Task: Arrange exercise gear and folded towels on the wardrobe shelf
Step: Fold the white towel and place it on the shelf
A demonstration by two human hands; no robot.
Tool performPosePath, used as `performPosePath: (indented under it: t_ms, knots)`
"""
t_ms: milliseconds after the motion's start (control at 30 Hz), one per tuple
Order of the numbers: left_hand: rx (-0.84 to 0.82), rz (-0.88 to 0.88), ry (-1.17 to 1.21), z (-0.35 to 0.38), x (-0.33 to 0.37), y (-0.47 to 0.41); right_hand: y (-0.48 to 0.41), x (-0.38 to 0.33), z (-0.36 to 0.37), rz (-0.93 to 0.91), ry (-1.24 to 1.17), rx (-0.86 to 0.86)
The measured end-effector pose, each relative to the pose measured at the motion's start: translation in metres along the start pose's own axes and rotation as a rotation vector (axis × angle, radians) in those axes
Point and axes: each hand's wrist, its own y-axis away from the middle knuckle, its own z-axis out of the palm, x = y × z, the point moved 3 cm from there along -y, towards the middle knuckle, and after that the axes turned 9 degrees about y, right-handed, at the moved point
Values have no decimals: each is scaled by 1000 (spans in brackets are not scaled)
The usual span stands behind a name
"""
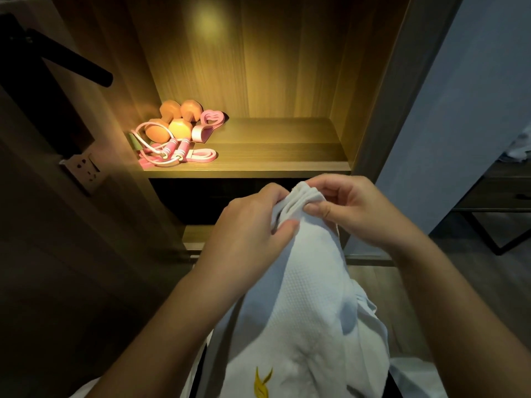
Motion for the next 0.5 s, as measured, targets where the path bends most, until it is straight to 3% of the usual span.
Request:
performPosePath:
  t_ms: [100,167,233,300,367,433,500]
  knots:
    - [123,62,33,-8,-3,15,-2,25,-6,49,-30,98]
    - [114,135,0,-13,-6,36,1,49,-7,108,-87,186]
    - [4,92,2,-10,-12,58,5,72,-6,179,-142,266]
    - [-128,-85,-11,-3,-18,71,6,89,-3,245,-185,336]
    - [-216,-150,-125,7,-29,81,5,99,0,297,-199,388]
    - [-270,-159,-244,14,-29,92,3,107,1,334,-194,430]
    - [-283,28,-273,26,-18,102,2,114,1,366,-184,454]
